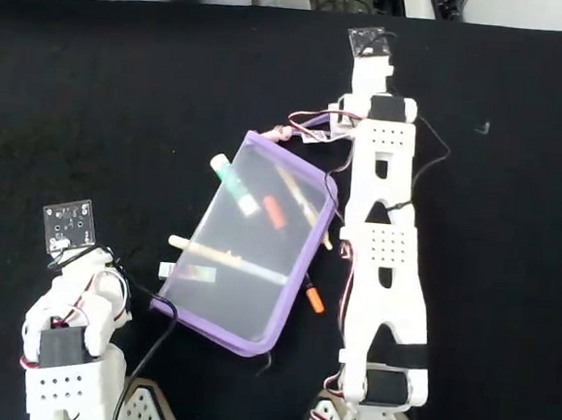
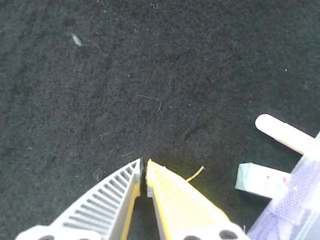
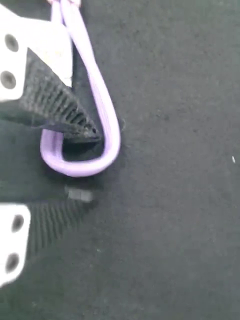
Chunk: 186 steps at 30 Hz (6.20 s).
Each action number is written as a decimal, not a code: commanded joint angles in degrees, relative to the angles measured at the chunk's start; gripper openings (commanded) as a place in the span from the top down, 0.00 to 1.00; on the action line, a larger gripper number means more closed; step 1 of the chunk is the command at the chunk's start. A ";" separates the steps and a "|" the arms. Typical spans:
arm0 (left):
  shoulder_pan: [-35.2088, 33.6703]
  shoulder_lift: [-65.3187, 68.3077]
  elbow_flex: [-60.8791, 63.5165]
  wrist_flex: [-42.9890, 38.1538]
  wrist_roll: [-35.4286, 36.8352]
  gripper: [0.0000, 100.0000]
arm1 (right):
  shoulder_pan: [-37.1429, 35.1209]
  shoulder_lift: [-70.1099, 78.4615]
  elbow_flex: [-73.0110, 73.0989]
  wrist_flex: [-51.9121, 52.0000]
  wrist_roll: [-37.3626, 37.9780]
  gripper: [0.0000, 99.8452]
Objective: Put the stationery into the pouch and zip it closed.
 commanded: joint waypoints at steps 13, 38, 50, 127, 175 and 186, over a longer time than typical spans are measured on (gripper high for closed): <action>0.31 0.00 1.19 0.44 -0.26 0.97 | 2.29 0.48 -1.80 -2.29 0.26 0.85; 0.31 0.00 1.19 0.44 -0.26 0.97 | -2.99 -43.21 -1.63 16.35 0.35 0.99; 0.22 0.00 1.19 0.44 -0.26 0.97 | -14.86 -70.99 -1.36 20.48 0.35 0.99; 29.76 -0.44 -60.79 21.71 -5.54 0.60 | -46.77 -124.09 51.74 13.19 12.13 0.99; 42.95 -0.44 -55.16 21.45 -10.81 0.60 | -75.69 -124.35 48.40 21.63 13.89 0.99; 42.95 -0.44 -55.16 19.96 -10.46 0.60 | -78.33 -127.52 51.91 21.54 19.52 0.99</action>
